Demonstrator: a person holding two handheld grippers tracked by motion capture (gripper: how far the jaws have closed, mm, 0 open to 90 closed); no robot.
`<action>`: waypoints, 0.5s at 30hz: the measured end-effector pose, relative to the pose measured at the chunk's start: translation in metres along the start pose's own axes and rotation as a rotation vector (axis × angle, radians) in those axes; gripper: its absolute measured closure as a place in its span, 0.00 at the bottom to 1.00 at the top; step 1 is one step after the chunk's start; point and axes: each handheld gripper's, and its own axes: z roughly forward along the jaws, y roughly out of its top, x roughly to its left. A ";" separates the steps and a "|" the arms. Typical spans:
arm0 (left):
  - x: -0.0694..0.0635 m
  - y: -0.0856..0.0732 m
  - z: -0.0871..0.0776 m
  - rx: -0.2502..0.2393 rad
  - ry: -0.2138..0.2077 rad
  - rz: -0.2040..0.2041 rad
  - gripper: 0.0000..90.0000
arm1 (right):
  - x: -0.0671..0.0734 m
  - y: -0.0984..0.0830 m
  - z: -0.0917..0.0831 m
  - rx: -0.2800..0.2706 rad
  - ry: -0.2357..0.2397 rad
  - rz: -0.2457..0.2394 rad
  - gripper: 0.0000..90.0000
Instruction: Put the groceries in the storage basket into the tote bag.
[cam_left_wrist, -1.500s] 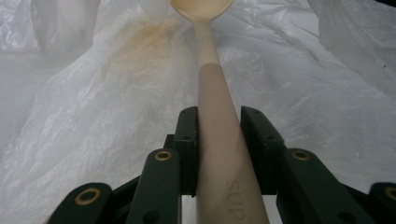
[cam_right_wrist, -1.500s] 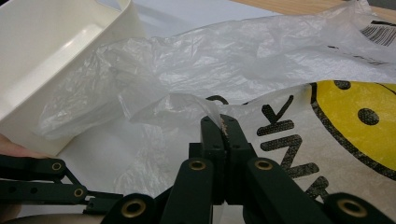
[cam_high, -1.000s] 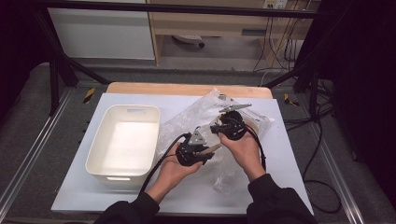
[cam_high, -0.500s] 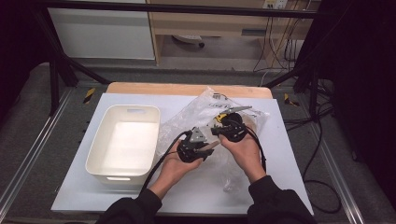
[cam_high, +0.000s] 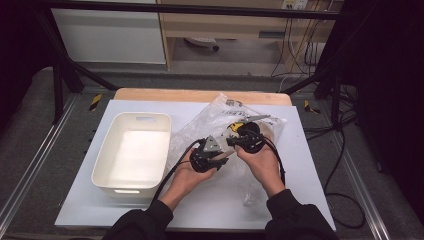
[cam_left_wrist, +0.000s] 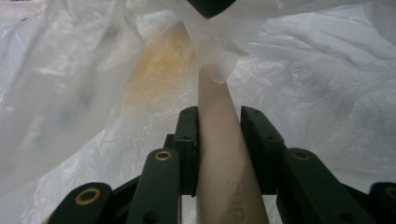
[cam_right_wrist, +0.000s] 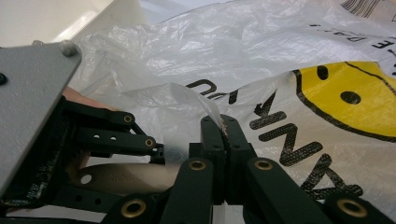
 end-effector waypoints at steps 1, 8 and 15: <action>0.000 0.000 0.001 -0.004 0.000 0.013 0.77 | 0.000 0.000 0.000 0.000 0.000 0.000 1.00; 0.003 -0.002 0.004 -0.013 -0.007 -0.006 0.77 | 0.000 -0.002 0.002 0.007 0.004 0.001 1.00; 0.005 -0.002 0.006 -0.022 -0.018 -0.029 0.77 | 0.000 -0.005 0.005 0.014 0.006 0.008 1.00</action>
